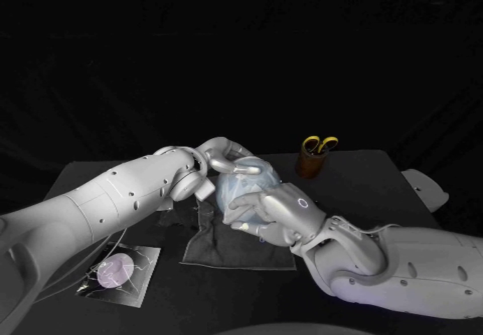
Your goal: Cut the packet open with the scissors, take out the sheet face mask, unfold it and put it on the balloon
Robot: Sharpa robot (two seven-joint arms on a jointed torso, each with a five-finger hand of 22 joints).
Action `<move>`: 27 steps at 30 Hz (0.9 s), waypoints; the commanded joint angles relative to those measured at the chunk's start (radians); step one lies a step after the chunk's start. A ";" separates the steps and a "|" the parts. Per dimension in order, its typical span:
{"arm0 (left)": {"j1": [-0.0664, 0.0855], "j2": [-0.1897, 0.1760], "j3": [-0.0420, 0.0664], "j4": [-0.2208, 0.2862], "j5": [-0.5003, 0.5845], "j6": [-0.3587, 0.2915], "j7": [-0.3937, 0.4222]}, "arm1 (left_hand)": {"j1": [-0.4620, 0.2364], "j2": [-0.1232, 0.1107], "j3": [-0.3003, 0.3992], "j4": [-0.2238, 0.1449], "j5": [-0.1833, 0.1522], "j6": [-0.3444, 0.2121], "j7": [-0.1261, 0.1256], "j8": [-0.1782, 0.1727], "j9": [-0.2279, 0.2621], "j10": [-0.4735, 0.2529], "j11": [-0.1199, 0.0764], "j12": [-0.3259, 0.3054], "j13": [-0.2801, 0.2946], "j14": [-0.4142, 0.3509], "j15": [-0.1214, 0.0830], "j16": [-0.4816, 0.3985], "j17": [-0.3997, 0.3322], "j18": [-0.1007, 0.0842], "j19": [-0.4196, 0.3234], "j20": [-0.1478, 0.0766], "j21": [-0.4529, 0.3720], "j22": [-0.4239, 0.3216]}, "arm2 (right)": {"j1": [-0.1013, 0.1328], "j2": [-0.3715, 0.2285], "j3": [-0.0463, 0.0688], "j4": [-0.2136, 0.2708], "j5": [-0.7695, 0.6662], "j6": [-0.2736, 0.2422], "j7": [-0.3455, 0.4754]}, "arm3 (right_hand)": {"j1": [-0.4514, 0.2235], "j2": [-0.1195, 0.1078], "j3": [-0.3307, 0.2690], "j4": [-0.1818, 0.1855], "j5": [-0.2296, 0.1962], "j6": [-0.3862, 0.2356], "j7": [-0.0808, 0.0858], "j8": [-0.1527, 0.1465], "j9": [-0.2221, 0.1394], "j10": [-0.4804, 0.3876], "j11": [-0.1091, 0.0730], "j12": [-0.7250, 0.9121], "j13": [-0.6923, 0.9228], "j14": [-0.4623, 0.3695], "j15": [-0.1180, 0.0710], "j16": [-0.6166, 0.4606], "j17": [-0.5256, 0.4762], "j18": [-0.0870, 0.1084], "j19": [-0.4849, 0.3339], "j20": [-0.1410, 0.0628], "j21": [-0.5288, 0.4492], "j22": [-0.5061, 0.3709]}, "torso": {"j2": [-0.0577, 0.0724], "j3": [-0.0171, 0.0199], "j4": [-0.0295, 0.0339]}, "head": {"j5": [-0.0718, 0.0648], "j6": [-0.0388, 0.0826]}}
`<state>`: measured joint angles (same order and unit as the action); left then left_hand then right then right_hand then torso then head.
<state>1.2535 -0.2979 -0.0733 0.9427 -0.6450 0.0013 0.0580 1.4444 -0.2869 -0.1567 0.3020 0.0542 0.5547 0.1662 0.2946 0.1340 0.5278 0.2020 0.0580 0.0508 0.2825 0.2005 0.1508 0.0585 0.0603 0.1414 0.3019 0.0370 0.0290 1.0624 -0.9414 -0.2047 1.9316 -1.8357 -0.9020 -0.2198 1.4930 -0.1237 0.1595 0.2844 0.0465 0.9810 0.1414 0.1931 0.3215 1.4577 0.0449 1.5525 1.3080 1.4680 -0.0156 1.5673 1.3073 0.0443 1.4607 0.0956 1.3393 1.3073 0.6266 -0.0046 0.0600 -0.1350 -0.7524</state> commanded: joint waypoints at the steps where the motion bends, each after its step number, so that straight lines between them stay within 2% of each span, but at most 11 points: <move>1: -0.002 -0.016 -0.001 0.027 0.024 -0.015 0.011 | 0.010 0.003 0.006 0.001 0.002 0.008 0.069 0.001 0.002 0.012 0.002 -0.003 0.001 0.009 0.000 -0.003 0.001 0.000 0.002 -0.006 -0.002 -0.001 | 0.003 -0.042 0.000 0.029 0.285 -0.089 0.371 | 0.011 -0.003 0.011 0.003 0.004 0.009 0.001 -0.006 -0.005 0.095 0.015 -0.019 0.245 0.103 0.007 0.003 0.263 0.013 -0.012 0.001 -0.027 0.153 | -0.001 0.0005 -0.0027 | 0.003 0.004; 4: -0.002 -0.035 -0.001 0.057 0.035 -0.022 0.024 | 0.012 0.003 0.007 0.001 0.002 0.011 0.071 0.002 0.003 0.017 0.005 -0.003 0.002 0.013 0.003 -0.002 0.002 0.000 0.006 -0.006 -0.001 0.000 | 0.006 -0.086 0.000 0.050 0.403 -0.086 0.476 | 0.005 -0.011 0.021 0.005 0.004 0.025 -0.003 -0.007 -0.010 0.070 0.011 -0.069 0.221 0.099 0.004 -0.002 0.252 0.028 -0.047 -0.001 -0.100 0.122 | 0.000 0.0009 -0.0017 | 0.005 0.006; 5: -0.002 -0.043 0.000 0.069 0.040 -0.025 0.029 | 0.012 0.003 0.007 0.001 0.002 0.012 0.071 0.002 0.003 0.017 0.005 -0.002 0.002 0.013 0.003 -0.002 0.002 0.000 0.006 -0.006 -0.001 0.000 | 0.007 -0.100 0.000 0.056 0.444 -0.082 0.506 | 0.002 -0.017 0.031 0.004 0.004 0.033 -0.006 -0.009 -0.016 0.038 0.009 -0.131 0.190 0.083 0.002 -0.029 0.199 0.042 -0.085 -0.004 -0.183 0.086 | -0.001 0.0006 -0.0008 | 0.004 0.007; 7: -0.002 -0.056 0.000 0.086 0.050 -0.030 0.040 | 0.012 0.004 0.008 0.000 0.002 0.013 0.071 0.003 0.003 0.018 0.005 -0.002 0.002 0.013 0.004 -0.003 0.002 0.001 0.008 -0.006 0.000 0.000 | 0.010 -0.122 0.000 0.065 0.511 -0.075 0.549 | -0.008 -0.024 0.036 0.004 0.008 0.035 -0.005 -0.014 -0.022 0.004 0.009 -0.201 0.154 0.063 0.004 -0.067 0.135 0.061 -0.130 -0.008 -0.286 0.040 | -0.001 0.0006 -0.0013 | 0.005 0.008; 9: -0.002 -0.072 0.000 0.107 0.071 -0.040 0.060 | 0.013 0.003 0.007 0.001 0.002 0.014 0.072 0.003 0.004 0.020 0.006 -0.002 0.002 0.014 0.005 -0.002 0.002 0.001 0.008 -0.006 0.000 0.000 | 0.014 -0.147 0.000 0.074 0.596 -0.065 0.589 | -0.010 -0.030 0.048 0.003 0.001 0.035 -0.007 -0.019 -0.029 -0.056 0.011 -0.332 0.081 0.032 0.003 -0.140 0.036 0.087 -0.197 -0.011 -0.456 -0.042 | 0.000 0.0006 -0.0016 | 0.006 0.010; 10: -0.002 -0.081 0.000 0.117 0.085 -0.044 0.072 | 0.013 0.004 0.007 0.000 0.002 0.016 0.072 0.005 0.004 0.023 0.006 -0.002 0.002 0.015 0.005 -0.002 0.002 0.001 0.008 -0.006 0.000 0.000 | 0.016 -0.159 0.000 0.076 0.643 -0.061 0.604 | -0.010 -0.029 0.049 0.004 0.003 0.036 -0.006 -0.019 -0.030 -0.059 0.009 -0.341 0.075 0.030 0.003 -0.145 0.028 0.089 -0.202 -0.011 -0.469 -0.049 | 0.001 0.0002 -0.0015 | 0.005 0.012; 12: -0.002 -0.095 0.000 0.135 0.112 -0.051 0.096 | 0.015 0.007 0.010 0.000 0.002 0.021 0.073 0.007 0.006 0.028 0.007 -0.001 0.002 0.017 0.006 -0.002 0.003 0.000 0.009 -0.006 0.000 0.000 | 0.022 -0.177 0.000 0.075 0.739 -0.053 0.626 | -0.013 -0.033 0.056 0.004 0.003 0.036 -0.005 -0.019 -0.034 -0.100 0.006 -0.441 0.012 0.011 0.004 -0.206 -0.039 0.106 -0.242 -0.011 -0.598 -0.117 | 0.001 0.0001 -0.0007 | 0.004 0.012; 15: -0.002 -0.115 0.000 0.159 0.148 -0.058 0.128 | 0.016 0.011 0.012 0.000 0.002 0.027 0.072 0.010 0.007 0.035 0.007 -0.001 0.003 0.018 0.007 -0.002 0.003 0.000 0.009 -0.006 0.000 0.000 | 0.032 -0.199 0.000 0.064 0.869 -0.042 0.641 | -0.002 -0.029 0.064 -0.001 0.007 0.034 -0.005 -0.020 -0.037 -0.097 0.007 -0.442 0.008 0.016 0.001 -0.206 -0.033 0.106 -0.234 -0.011 -0.607 -0.125 | 0.000 -0.0001 0.0001 | 0.005 0.013; 18: -0.002 -0.135 0.000 0.181 0.176 -0.060 0.148 | 0.018 0.016 0.017 0.000 0.001 0.042 0.071 0.017 0.011 0.051 0.006 0.002 0.004 0.023 0.006 -0.001 0.004 0.000 0.009 -0.006 0.000 0.000 | 0.040 -0.221 0.000 0.046 0.958 -0.027 0.636 | 0.001 -0.027 0.067 -0.004 0.028 0.033 -0.006 -0.020 -0.039 -0.067 0.006 -0.384 0.037 0.038 -0.002 -0.165 0.024 0.094 -0.194 -0.012 -0.543 -0.098 | 0.000 -0.0005 0.0022 | 0.005 0.011; 21: -0.001 -0.151 0.000 0.198 0.191 -0.059 0.157 | 0.018 0.017 0.017 0.000 0.001 0.047 0.070 0.020 0.013 0.054 0.006 0.002 0.004 0.022 0.006 -0.002 0.004 0.000 0.009 -0.006 0.000 0.000 | 0.046 -0.235 0.000 0.030 1.000 -0.012 0.618 | -0.005 -0.026 0.065 -0.002 0.028 0.034 -0.007 -0.020 -0.042 -0.040 0.004 -0.326 0.067 0.055 -0.005 -0.127 0.076 0.082 -0.157 -0.011 -0.477 -0.067 | 0.000 -0.0005 0.0015 | 0.006 0.007; 27: -0.001 -0.183 0.000 0.231 0.216 -0.059 0.172 | 0.020 0.016 0.014 0.000 0.001 0.053 0.068 0.023 0.014 0.055 0.004 0.001 0.004 0.018 0.006 -0.005 0.003 -0.001 0.010 -0.005 0.001 0.000 | 0.053 -0.252 0.000 0.009 1.030 0.009 0.570 | -0.015 -0.021 0.062 -0.002 0.027 0.040 -0.010 -0.016 -0.044 -0.014 0.002 -0.266 0.100 0.071 -0.008 -0.087 0.130 0.070 -0.118 -0.012 -0.405 -0.032 | 0.000 -0.0004 0.0006 | 0.004 0.003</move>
<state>1.2513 -0.4807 -0.0743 1.1670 -0.4748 -0.0490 0.1851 1.4568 -0.2747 -0.1428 0.3020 0.0543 0.6002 0.1735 0.3122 0.1476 0.5780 0.2054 0.0580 0.0542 0.2970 0.2074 0.1508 0.0618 0.0603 0.1450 0.2984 0.0371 0.0291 1.1146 -1.1924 -0.2051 1.9416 -0.8716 -0.9260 0.3638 1.4815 -0.1501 0.2214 0.2797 0.0718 1.0164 0.1306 0.1776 0.2784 1.4412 0.0472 1.2874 1.3104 1.4682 -0.0167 1.4793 1.3102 0.1229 1.3409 0.0814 0.9354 1.2743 0.6267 -0.0050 0.0611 -0.1297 -0.7475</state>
